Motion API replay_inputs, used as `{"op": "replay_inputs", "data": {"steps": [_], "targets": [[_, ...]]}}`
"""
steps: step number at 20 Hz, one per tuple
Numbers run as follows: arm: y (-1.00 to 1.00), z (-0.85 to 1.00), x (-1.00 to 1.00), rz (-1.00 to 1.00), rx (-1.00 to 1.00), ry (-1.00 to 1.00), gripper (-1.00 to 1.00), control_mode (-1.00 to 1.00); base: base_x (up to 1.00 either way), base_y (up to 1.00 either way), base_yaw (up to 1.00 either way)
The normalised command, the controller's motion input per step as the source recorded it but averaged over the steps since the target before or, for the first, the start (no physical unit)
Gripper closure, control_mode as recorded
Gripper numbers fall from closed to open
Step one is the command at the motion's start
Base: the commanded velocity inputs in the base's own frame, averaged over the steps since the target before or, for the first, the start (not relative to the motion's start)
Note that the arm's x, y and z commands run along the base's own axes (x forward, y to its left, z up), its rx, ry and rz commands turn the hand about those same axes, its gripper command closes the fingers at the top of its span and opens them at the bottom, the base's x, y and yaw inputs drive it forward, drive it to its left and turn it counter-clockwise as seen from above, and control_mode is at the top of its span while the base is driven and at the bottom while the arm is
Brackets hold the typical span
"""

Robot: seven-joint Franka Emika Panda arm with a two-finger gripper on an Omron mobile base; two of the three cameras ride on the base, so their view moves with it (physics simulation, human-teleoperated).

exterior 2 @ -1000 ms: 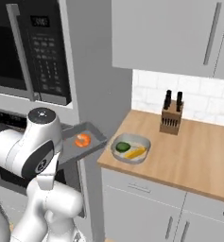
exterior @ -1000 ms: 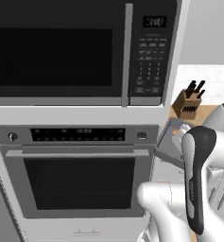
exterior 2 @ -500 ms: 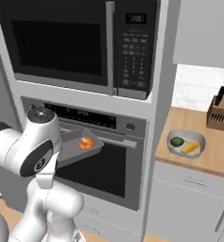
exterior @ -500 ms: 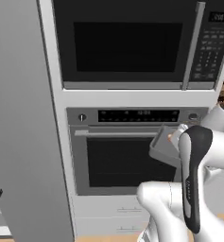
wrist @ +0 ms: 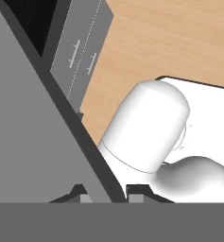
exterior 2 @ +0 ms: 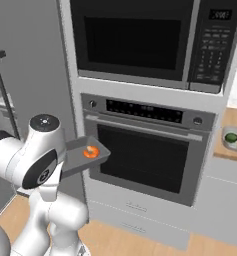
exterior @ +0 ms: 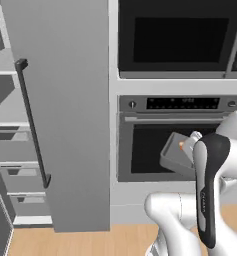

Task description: Take the meat container that has the shrimp and place it on the second highest rack of the freezer. Then take the vegetable container that has the corn and avocado and place it on the highest rack of the freezer.

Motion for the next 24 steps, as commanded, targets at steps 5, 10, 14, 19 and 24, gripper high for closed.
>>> {"op": "replay_inputs", "data": {"steps": [5, 10, 14, 19, 24], "targets": [[0.00, 0.00, 0.00, 0.00, 0.00, 0.00, 1.00, 1.00, 0.35, 1.00, 0.01], [0.00, 0.00, 0.00, 0.00, 0.00, 0.00, 1.00, 1.00, 0.23, 0.99, 0.03], [0.00, 0.00, 0.00, 0.00, 0.00, 0.00, 1.00, 1.00, 0.44, 0.88, 0.04], [0.00, 0.00, 0.00, 0.00, 0.00, 0.00, 1.00, 1.00, 0.55, 0.61, 0.02], [0.00, 0.00, 0.00, 0.00, 0.00, 0.00, 1.00, 1.00, 0.18, 0.58, 0.03]]}}
